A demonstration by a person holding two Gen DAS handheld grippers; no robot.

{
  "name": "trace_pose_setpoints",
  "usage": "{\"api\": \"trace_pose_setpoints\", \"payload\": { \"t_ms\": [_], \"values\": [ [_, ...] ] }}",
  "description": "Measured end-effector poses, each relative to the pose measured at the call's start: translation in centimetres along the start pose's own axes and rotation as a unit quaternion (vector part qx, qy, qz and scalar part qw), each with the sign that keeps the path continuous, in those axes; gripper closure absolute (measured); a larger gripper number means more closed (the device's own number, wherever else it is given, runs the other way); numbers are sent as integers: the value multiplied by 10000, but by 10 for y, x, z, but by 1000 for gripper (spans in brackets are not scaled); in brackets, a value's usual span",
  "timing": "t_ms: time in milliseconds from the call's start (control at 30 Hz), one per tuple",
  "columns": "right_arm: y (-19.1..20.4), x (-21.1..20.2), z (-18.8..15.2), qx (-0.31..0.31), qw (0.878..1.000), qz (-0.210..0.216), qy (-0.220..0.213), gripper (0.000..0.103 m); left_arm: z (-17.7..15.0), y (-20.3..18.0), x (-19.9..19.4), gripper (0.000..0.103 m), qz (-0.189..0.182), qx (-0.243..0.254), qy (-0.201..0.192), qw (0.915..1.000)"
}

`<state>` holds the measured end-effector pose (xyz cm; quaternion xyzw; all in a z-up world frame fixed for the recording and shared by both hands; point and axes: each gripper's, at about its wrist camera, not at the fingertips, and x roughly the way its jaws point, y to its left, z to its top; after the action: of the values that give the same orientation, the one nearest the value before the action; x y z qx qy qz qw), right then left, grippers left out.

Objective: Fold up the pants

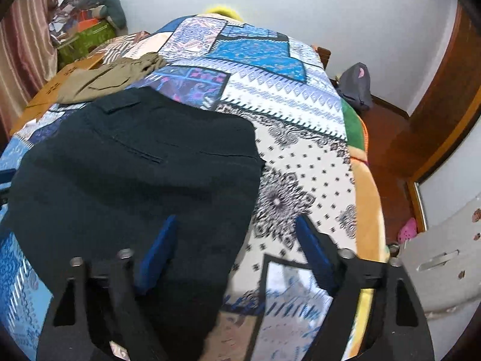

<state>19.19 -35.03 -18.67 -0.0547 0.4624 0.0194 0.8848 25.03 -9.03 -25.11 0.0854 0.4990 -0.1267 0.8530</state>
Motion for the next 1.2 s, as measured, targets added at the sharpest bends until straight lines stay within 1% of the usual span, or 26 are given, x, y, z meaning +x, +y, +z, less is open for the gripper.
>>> {"api": "trace_pose_setpoints", "payload": {
  "t_ms": [67,167,233,300,400,433,467,500,533,567,600,667,733,800,867,900,1033,1100,1200],
  "values": [
    [-1,-10,1,30,9999,63,-132,38,13,0,-16,60,99,-25,-221,9997],
    [-2,-23,0,138,9988,348,-327,38,35,-4,-37,61,126,79,-546,9984],
    [0,-35,1,254,9971,543,-474,38,52,-13,-48,61,-61,189,-745,9970],
    [2,-40,7,371,9946,758,-603,38,65,-23,-51,61,-201,280,-855,9957],
    [7,-44,15,458,9906,1021,-783,38,84,-45,-41,62,-487,409,-956,9934],
    [9,-42,19,458,9895,1092,-823,38,89,-52,-34,72,-569,438,-907,9933],
    [10,-39,22,449,9890,1147,-818,38,91,-56,-28,79,-667,473,-825,9932],
    [13,-33,26,428,9882,1255,-766,38,95,-64,-18,90,-840,520,-681,9928],
    [15,-27,29,418,9875,1354,-689,44,98,-73,-5,92,-1019,558,-539,9918],
    [19,-18,32,369,9867,1484,-556,53,99,-79,4,92,-1085,610,-452,9912],
    [22,-11,34,313,9860,1580,-430,55,100,-84,14,92,-1099,646,-353,9912],
    [28,4,32,249,9846,1721,-154,55,98,-87,33,92,-1092,686,-147,9915],
    [33,15,25,90,9855,1696,23,55,95,-86,47,92,-1065,722,-23,9917],
    [36,16,16,-56,9862,1653,111,55,90,-84,51,92,-1103,728,-3,9912],
    [34,15,8,-112,9860,1657,135,55,85,-83,51,92,-1096,711,-58,9914],
    [33,13,4,-119,9861,1649,139,55,82,-85,49,92,-1030,737,-105,9919],
    [19,1,-8,45,9855,1690,131,56,77,-87,42,92,-883,704,-179,9934],
    [16,-9,-15,59,9868,1614,92,56,75,-86,36,92,-866,658,-187,9939],
    [10,-21,-24,110,9868,1618,39,56,67,-86,22,92,-753,619,-223,9950]
  ]
}}
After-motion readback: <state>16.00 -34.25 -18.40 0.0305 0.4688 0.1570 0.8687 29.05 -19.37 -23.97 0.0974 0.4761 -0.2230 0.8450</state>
